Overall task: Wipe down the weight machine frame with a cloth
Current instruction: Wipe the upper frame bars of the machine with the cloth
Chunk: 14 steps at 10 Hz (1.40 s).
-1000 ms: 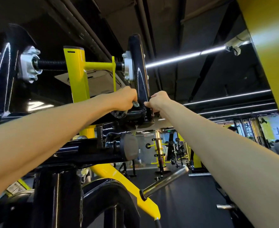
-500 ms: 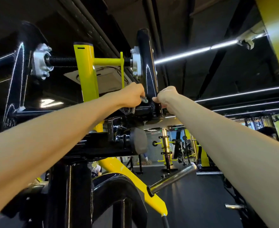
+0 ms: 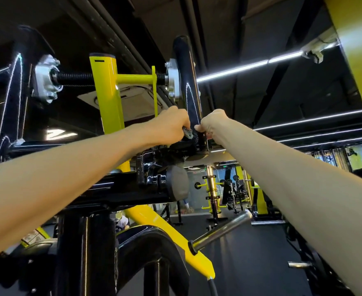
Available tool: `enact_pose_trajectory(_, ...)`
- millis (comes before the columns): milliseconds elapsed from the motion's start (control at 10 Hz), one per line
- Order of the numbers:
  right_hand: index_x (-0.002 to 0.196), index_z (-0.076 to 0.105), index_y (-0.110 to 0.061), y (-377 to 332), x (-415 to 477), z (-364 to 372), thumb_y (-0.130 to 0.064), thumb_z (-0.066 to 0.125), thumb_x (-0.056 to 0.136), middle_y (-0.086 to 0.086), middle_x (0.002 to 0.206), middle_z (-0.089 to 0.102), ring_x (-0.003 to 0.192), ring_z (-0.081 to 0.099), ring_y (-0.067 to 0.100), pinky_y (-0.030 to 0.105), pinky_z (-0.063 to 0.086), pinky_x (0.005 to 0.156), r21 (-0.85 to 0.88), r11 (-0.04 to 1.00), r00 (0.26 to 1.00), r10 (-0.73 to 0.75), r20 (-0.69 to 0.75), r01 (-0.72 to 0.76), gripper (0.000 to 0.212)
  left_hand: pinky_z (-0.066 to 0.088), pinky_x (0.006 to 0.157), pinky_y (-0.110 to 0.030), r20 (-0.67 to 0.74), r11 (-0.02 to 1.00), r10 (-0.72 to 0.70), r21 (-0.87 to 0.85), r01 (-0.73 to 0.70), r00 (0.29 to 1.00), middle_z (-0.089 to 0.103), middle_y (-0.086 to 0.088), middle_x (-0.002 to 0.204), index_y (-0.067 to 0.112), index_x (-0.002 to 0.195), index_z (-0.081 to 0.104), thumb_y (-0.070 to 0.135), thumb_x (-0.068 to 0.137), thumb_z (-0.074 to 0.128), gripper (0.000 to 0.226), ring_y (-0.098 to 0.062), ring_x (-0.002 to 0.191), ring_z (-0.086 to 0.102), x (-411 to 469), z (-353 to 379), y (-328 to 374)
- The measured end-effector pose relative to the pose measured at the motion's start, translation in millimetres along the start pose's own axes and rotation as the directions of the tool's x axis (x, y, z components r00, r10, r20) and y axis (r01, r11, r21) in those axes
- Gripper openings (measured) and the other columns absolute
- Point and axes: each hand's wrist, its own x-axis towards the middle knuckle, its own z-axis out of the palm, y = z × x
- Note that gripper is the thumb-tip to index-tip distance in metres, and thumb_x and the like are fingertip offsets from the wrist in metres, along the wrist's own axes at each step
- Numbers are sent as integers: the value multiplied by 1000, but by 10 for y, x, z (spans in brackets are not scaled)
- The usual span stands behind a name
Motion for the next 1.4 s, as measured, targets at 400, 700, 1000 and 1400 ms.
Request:
enact_pose_trajectory(400, 127, 53, -3, 96, 60, -5, -12, 65, 90, 5, 119, 58, 107, 58, 23, 23, 44, 84, 19, 998, 996, -61, -61, 62, 40, 48, 73, -30, 101, 974, -121, -180, 138, 987, 67, -10, 72, 1, 96, 72, 5, 91, 57, 17, -11, 66, 59, -86, -210, -188)
enact_pose_trajectory(700, 131, 52, -5, 123, 154, -10, -15, 71, 86, 12, 125, 58, 109, 54, 22, 31, 44, 90, 62, 997, 998, -42, -42, 45, 50, 40, 79, -32, 267, 879, -389, -180, 442, 882, 54, -14, 119, -4, 124, 53, 4, 94, 54, 31, -27, 99, 50, 343, 30, -234)
enact_pose_trajectory(1000, 123, 56, -5, 68, 195, 16, -13, 73, 84, 11, 119, 62, 104, 62, 25, 27, 52, 84, 93, 995, 999, -16, -36, 19, 43, 44, 83, -33, 95, 869, -330, -358, 342, 939, 48, -6, 108, 12, 105, 50, 2, 87, 62, 24, -21, 101, 48, 142, -38, -51)
enact_pose_trajectory(1400, 114, 54, -4, 30, -6, -21, -21, 74, 83, 6, 107, 64, 101, 64, 19, 25, 48, 79, 46, 999, 999, 25, -32, -23, 41, 34, 60, -32, 7, 988, -136, -67, 136, 991, 50, -8, 91, 2, 115, 43, -4, 87, 54, 31, -24, 78, 48, 46, -97, 119)
